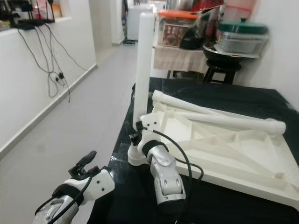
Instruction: Building children table
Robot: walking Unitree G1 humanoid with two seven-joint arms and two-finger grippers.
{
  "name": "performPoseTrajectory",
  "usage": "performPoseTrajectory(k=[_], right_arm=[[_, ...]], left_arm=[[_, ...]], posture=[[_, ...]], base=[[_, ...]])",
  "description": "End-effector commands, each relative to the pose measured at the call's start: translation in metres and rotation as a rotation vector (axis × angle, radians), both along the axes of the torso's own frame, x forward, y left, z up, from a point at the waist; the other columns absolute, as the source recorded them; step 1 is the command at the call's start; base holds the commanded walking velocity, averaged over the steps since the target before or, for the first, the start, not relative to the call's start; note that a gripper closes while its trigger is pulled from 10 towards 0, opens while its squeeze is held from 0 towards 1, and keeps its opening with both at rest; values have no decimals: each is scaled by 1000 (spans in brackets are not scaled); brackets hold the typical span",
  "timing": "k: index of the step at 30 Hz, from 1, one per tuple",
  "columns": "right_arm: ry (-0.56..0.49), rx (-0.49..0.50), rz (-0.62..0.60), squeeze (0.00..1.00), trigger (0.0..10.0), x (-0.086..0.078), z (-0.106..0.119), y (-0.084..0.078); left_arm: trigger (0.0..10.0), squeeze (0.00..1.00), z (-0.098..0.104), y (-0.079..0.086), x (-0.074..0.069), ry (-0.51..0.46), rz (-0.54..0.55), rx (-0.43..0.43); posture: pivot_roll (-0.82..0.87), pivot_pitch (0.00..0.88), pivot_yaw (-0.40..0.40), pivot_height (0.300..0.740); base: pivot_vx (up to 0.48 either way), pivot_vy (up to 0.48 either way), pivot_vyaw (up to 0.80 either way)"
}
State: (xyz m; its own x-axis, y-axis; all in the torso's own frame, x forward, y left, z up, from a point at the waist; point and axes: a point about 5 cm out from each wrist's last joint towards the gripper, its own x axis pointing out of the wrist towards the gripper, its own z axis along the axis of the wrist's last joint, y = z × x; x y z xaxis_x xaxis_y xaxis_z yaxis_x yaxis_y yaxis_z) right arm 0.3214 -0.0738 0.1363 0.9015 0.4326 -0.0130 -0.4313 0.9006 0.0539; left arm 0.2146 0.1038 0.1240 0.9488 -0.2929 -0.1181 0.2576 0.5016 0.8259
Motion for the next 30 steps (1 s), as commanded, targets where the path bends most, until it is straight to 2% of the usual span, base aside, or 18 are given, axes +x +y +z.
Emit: performPoseTrajectory(k=[1,2,3,4,7,8,11,12,13,14,17,19,22,26,27,28,29,30], right_arm=[[146,-10,28,0,10000,-3,-27,14],[138,-3,71,733,10000,-2,-26,19],[138,-3,71,733,10000,-2,-26,19],[128,13,127,1000,10000,-3,-20,24],[128,13,127,1000,10000,-3,-20,24],[92,26,242,1000,10000,-2,-9,29],[92,26,242,1000,10000,-2,-9,29],[62,23,363,0,10000,2,0,28],[62,23,363,0,10000,2,0,28],[55,-1,483,0,10000,6,5,26],[53,-31,577,0,10000,11,8,23],[49,-76,740,0,10000,17,12,20],[59,-120,809,0,10000,25,14,17],[75,-139,812,0,10000,33,17,13],[86,-128,802,0,7843,36,19,11],[86,-128,802,0,7843,36,19,11],[95,-115,798,0,1922,38,20,10],[95,-115,798,0,1922,38,20,10]], left_arm=[[10000,0,-3,-2,1,14,0,11],[10000,0,-4,-2,1,15,1,11],[10000,0,-4,-2,1,15,1,11],[10000,0,-4,-2,1,16,1,12],[10000,0,-4,-2,1,16,1,12],[10000,0,-5,-2,1,18,2,12],[10000,0,-5,-2,1,18,2,12],[10000,0,-6,-2,2,19,2,13],[10000,0,-6,-2,2,19,2,13],[10000,0,-6,-3,2,20,2,14],[10000,0,-7,-4,3,20,2,14],[10000,0,-8,-5,3,20,2,15],[10000,0,-8,-7,3,20,2,14],[10000,0,-7,-8,2,19,1,14],[10000,0,-7,-8,2,18,1,13],[10000,0,-7,-8,2,18,1,13],[10000,0,-7,-8,2,18,1,13],[10000,0,-7,-8,2,18,1,13]], posture=[[90,0,-82,740],[89,0,-80,740],[89,0,-80,740],[86,0,-78,740],[86,0,-78,740],[81,0,-70,740],[81,0,-70,740],[88,0,-76,740],[88,0,-76,740],[94,0,-79,740],[99,0,-80,740],[114,0,-81,740],[129,0,-86,740],[132,0,-87,740],[133,0,-88,740],[133,0,-88,740],[133,0,-88,740],[133,0,-88,740]], base=[[0,0,0],[0,0,0],[0,0,0],[0,0,0],[0,0,0],[0,0,0],[0,0,0],[0,0,0],[0,0,0],[0,0,0],[0,0,0],[0,0,0],[0,0,0],[0,0,0],[0,0,0],[0,0,0],[0,0,0],[0,0,0]])
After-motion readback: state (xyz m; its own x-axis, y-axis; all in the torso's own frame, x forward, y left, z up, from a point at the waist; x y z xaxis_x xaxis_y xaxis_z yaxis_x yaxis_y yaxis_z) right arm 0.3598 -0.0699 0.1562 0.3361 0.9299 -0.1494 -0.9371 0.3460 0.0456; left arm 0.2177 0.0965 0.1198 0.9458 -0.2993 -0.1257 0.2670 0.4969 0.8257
